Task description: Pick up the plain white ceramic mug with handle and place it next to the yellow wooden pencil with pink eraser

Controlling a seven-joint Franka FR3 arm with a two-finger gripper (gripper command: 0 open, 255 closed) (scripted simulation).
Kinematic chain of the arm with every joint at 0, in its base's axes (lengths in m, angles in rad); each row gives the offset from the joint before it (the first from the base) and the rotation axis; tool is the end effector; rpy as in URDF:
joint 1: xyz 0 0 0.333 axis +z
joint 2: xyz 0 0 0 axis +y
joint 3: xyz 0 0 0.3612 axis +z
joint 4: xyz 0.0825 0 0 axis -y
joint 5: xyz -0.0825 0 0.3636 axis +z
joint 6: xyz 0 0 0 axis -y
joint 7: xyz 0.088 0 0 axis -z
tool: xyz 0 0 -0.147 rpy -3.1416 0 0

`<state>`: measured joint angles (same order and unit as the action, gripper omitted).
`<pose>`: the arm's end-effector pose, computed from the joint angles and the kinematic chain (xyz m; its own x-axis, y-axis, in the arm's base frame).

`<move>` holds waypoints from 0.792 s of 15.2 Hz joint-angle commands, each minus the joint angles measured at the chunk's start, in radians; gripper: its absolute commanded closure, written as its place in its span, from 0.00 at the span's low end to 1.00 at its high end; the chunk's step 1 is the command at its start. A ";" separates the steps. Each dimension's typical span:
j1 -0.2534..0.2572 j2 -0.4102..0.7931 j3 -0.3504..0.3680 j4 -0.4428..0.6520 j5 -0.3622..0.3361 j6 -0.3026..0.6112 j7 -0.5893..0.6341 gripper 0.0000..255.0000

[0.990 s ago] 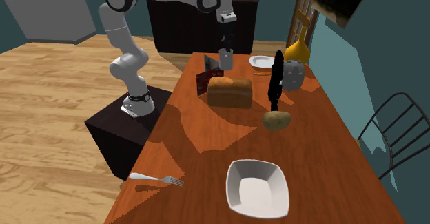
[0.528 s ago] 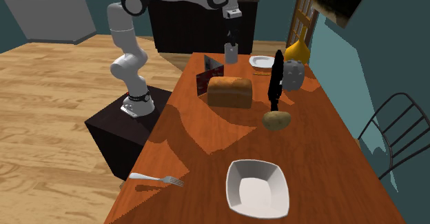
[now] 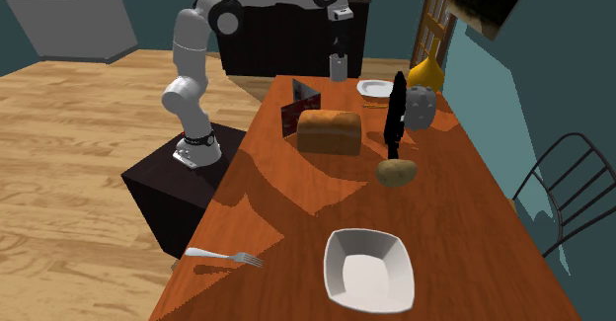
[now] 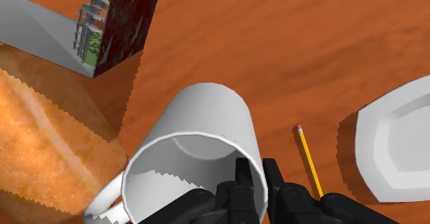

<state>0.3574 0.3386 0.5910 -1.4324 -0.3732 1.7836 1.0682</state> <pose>0.4618 0.4670 0.5407 0.9781 -0.0818 0.1912 -0.0892 -0.9956 0.0302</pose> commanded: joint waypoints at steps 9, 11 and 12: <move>0.022 0.049 -0.007 -0.051 -0.036 0.083 0.052 1.00; 0.020 0.052 -0.009 -0.075 -0.040 0.108 0.059 1.00; 0.019 0.054 -0.010 -0.086 -0.042 0.120 0.062 1.00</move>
<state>0.3786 0.3919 0.5825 -1.5029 -0.4131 1.8876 1.1270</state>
